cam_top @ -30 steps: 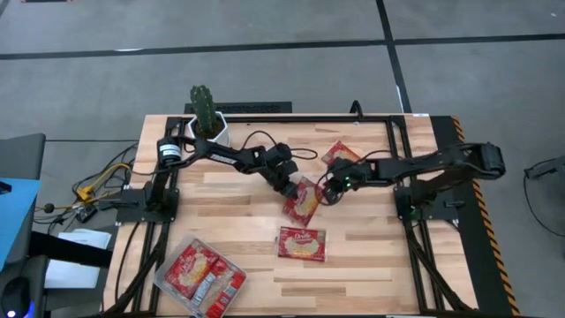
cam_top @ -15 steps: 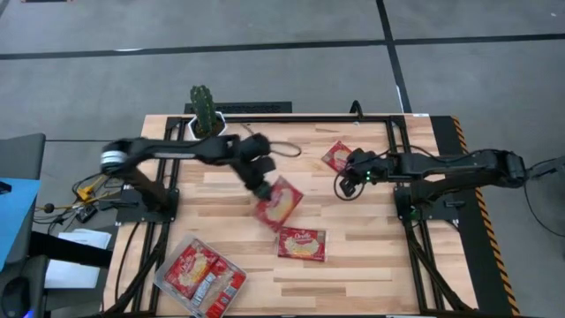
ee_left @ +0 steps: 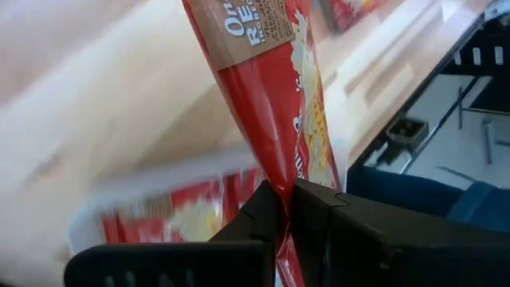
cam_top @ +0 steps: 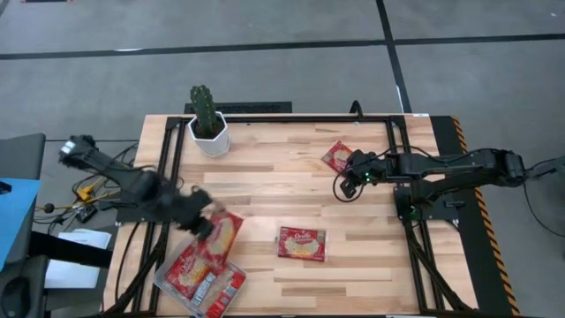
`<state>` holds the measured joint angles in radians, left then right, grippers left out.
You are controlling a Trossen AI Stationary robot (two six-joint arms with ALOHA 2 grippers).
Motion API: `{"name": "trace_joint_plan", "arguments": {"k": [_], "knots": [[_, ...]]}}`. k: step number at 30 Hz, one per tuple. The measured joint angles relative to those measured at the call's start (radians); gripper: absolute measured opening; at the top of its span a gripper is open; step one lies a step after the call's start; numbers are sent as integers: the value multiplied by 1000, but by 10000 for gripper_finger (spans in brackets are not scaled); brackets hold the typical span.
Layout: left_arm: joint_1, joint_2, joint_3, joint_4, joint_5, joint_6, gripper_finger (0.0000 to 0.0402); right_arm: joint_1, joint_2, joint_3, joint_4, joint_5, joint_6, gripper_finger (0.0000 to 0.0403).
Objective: Sort popcorn bags into baskets
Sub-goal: Put the red popcorn bag into the transparent bin
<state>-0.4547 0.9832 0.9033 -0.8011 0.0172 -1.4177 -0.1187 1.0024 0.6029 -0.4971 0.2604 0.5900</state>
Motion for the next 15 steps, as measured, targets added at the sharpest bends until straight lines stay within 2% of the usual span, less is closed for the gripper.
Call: {"name": "trace_joint_plan", "arguments": {"k": [6, 11, 15], "knots": [[-296, -107, -75, 4, -152, -205, 3, -1, 1, 0, 4, 0, 4, 33], [-471, -99, -91, -10, -170, -254, 3, -1, 1, 0, 3, 0, 13, 25], [-580, -66, -92, -14, -246, -307, 3, -1, 1, 0, 3, 0, 31, 18]]}}
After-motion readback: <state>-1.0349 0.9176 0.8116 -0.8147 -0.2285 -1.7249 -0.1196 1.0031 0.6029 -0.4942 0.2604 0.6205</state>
